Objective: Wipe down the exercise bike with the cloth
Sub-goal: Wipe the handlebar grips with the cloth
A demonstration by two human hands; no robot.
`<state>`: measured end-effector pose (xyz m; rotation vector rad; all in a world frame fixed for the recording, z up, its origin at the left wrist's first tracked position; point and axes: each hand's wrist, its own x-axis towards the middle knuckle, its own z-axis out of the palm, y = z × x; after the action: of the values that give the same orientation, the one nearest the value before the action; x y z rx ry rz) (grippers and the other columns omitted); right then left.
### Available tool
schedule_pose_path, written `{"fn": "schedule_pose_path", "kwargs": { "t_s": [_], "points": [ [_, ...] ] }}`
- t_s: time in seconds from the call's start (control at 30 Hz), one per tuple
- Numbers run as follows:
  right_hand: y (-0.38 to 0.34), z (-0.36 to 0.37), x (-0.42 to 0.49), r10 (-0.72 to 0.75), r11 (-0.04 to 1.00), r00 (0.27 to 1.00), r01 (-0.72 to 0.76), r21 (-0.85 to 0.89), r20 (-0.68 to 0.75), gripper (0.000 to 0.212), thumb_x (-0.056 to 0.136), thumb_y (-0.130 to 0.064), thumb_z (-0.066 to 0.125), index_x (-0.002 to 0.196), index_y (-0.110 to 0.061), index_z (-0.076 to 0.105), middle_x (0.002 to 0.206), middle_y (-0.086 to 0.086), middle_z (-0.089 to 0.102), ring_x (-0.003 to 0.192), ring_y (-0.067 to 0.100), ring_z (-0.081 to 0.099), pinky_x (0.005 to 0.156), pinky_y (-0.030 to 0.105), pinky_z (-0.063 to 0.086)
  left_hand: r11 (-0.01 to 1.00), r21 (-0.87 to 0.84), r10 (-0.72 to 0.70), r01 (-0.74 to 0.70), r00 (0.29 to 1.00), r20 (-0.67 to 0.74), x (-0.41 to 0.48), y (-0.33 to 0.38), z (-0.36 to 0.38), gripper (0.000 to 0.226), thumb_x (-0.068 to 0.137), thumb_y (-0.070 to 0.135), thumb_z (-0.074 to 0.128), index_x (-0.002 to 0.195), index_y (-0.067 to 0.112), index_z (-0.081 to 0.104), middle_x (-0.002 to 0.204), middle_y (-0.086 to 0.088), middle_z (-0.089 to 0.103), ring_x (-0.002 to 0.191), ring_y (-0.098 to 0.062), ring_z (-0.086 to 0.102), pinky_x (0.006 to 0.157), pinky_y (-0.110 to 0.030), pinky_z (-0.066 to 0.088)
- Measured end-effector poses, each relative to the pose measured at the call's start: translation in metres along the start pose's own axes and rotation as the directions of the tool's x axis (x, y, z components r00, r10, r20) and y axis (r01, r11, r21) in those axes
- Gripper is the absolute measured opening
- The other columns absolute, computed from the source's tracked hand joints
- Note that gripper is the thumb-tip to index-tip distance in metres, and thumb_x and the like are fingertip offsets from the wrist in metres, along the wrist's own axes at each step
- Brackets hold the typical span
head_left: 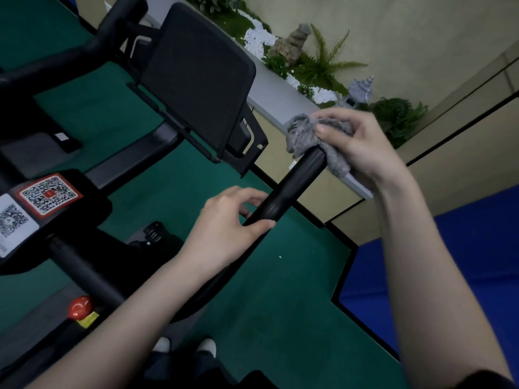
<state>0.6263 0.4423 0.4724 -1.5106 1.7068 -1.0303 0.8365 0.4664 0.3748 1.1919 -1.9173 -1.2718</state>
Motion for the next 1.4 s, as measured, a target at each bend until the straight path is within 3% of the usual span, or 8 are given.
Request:
{"fn": "schedule_pose_path", "kwargs": {
  "t_s": [0.17, 0.3, 0.4, 0.57, 0.73, 1.1, 1.2, 1.4],
  "points": [
    [0.03, 0.025, -0.023, 0.16, 0.86, 0.907, 0.066, 0.506, -0.39, 0.018, 0.093, 0.003, 0.054, 0.109, -0.001, 0.061, 0.104, 0.013, 0.065, 0.097, 0.022, 0.063, 0.091, 0.031, 0.053, 1.0, -0.02, -0.007, 0.007, 1.0, -0.007, 0.002, 0.0, 0.001, 0.033, 0.075, 0.031, 0.077, 0.105, 0.037, 0.066, 0.1, 0.021, 0.061, 0.089, 0.005, 0.058, 0.068, -0.001, 0.038],
    [0.042, 0.057, -0.047, 0.231, 0.846, 0.703, 0.196, 0.495, -0.673, 0.02, 0.092, -0.001, 0.058, 0.111, -0.007, 0.063, 0.105, 0.002, 0.067, 0.106, 0.018, 0.063, 0.099, 0.035, 0.049, 0.999, -0.033, 0.002, -0.002, 1.0, -0.013, 0.002, 0.0, 0.001, 0.032, 0.074, 0.029, 0.078, 0.102, 0.038, 0.066, 0.099, 0.022, 0.062, 0.088, 0.01, 0.055, 0.067, 0.001, 0.036],
    [0.044, 0.072, -0.053, 0.293, 0.807, 0.648, 0.226, 0.545, -0.703, 0.02, 0.092, -0.002, 0.059, 0.103, -0.018, 0.064, 0.099, -0.004, 0.068, 0.099, 0.012, 0.065, 0.096, 0.034, 0.052, 1.0, -0.017, 0.015, -0.016, 1.0, -0.013, 0.002, 0.001, 0.0, 0.032, 0.074, 0.028, 0.078, 0.103, 0.037, 0.066, 0.099, 0.021, 0.062, 0.087, 0.01, 0.056, 0.066, 0.001, 0.036],
    [0.045, 0.072, -0.036, 0.392, 0.729, 0.685, 0.176, 0.661, -0.614, 0.019, 0.094, 0.0, 0.055, 0.11, -0.008, 0.061, 0.097, 0.002, 0.067, 0.087, 0.007, 0.066, 0.085, 0.023, 0.054, 0.999, 0.03, 0.039, -0.039, 0.999, -0.009, 0.002, 0.001, -0.001, 0.034, 0.075, 0.03, 0.077, 0.106, 0.035, 0.066, 0.099, 0.021, 0.062, 0.087, 0.009, 0.056, 0.068, 0.0, 0.037],
    [0.06, 0.093, -0.061, 0.421, 0.775, 0.704, 0.05, 0.63, -0.572, 0.026, 0.093, -0.002, 0.057, 0.119, 0.004, 0.059, 0.108, 0.016, 0.066, 0.096, 0.019, 0.063, 0.093, 0.034, 0.052, 0.996, 0.063, 0.063, -0.063, 0.998, -0.004, 0.002, 0.001, -0.001, 0.036, 0.076, 0.03, 0.077, 0.11, 0.032, 0.066, 0.102, 0.018, 0.062, 0.089, 0.003, 0.058, 0.068, -0.001, 0.038],
    [0.066, 0.114, -0.102, 0.279, 0.919, 0.771, -0.04, 0.392, -0.573, 0.024, 0.089, -0.003, 0.064, 0.087, -0.027, 0.065, 0.082, -0.015, 0.069, 0.077, -0.003, 0.064, 0.07, 0.014, 0.049, 0.977, 0.144, 0.154, -0.155, 0.988, 0.023, 0.002, 0.002, -0.005, 0.037, 0.082, 0.034, 0.071, 0.117, 0.025, 0.064, 0.107, 0.012, 0.061, 0.09, -0.006, 0.059, 0.072, -0.012, 0.041],
    [0.065, 0.111, -0.114, 0.236, 0.961, 0.798, -0.106, 0.257, -0.554, 0.023, 0.088, -0.003, 0.065, 0.088, -0.026, 0.064, 0.087, -0.018, 0.066, 0.079, -0.01, 0.062, 0.074, 0.009, 0.047, 0.972, 0.154, 0.176, -0.179, 0.984, 0.035, 0.004, 0.002, -0.007, 0.038, 0.085, 0.037, 0.067, 0.12, 0.023, 0.062, 0.109, 0.009, 0.062, 0.09, -0.006, 0.059, 0.073, -0.015, 0.04],
    [0.067, 0.106, -0.144, 0.184, 0.983, 0.746, -0.147, 0.111, -0.64, 0.022, 0.086, -0.009, 0.068, 0.105, -0.019, 0.066, 0.102, -0.02, 0.064, 0.099, -0.013, 0.057, 0.084, 0.001, 0.04, 0.933, 0.238, 0.265, -0.269, 0.963, 0.052, -0.004, 0.006, -0.013, 0.043, 0.088, 0.034, 0.064, 0.127, 0.018, 0.057, 0.116, 0.005, 0.059, 0.097, -0.01, 0.057, 0.08, -0.025, 0.044]
  ]
}}
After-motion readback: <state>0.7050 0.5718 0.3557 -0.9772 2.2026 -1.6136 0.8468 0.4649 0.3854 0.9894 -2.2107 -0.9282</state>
